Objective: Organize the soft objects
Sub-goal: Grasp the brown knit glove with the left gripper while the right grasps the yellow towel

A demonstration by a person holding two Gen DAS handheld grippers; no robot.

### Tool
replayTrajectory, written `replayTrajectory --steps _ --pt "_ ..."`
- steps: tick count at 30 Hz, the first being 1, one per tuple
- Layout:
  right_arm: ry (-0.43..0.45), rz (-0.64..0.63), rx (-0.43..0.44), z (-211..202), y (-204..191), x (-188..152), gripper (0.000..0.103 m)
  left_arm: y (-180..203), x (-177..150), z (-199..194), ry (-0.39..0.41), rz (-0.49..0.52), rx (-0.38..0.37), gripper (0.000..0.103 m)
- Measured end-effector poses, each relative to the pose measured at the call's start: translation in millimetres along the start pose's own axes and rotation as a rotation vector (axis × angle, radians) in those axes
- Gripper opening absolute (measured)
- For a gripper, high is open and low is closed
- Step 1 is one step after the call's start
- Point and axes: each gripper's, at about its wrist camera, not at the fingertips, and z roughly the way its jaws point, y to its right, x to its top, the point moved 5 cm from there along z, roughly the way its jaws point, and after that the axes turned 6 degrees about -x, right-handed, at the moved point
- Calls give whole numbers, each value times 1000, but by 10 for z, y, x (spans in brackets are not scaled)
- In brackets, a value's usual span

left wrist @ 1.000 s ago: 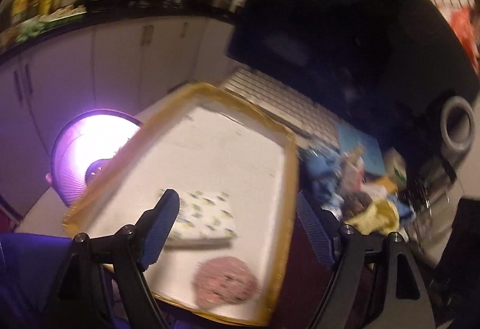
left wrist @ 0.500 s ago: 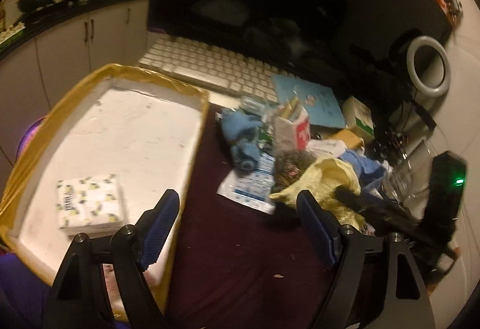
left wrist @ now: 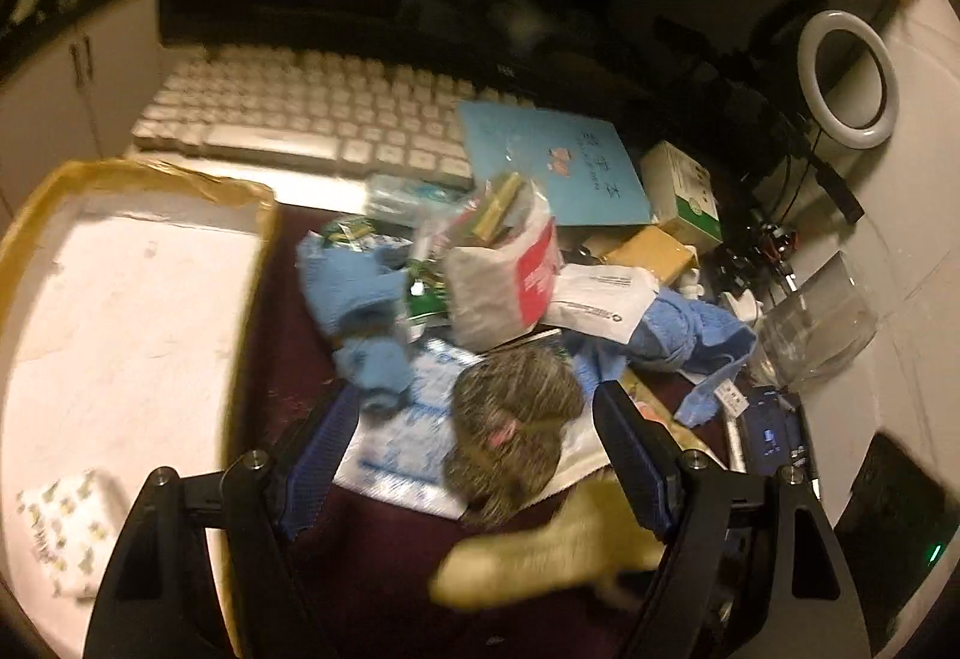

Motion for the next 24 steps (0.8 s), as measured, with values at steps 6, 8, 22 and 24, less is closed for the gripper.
replayTrajectory --steps 6,8,22,24 --pt "-30 6 -31 23 -3 -61 42 205 -21 226 -67 61 -17 80" --pt "-34 8 -31 40 -6 -65 42 225 -63 303 -82 81 47 77" --pt "48 56 33 -142 -2 -8 42 105 -157 -380 137 -20 -26 53" --pt "64 37 50 -195 -76 11 42 65 -186 -553 181 -41 -32 53"
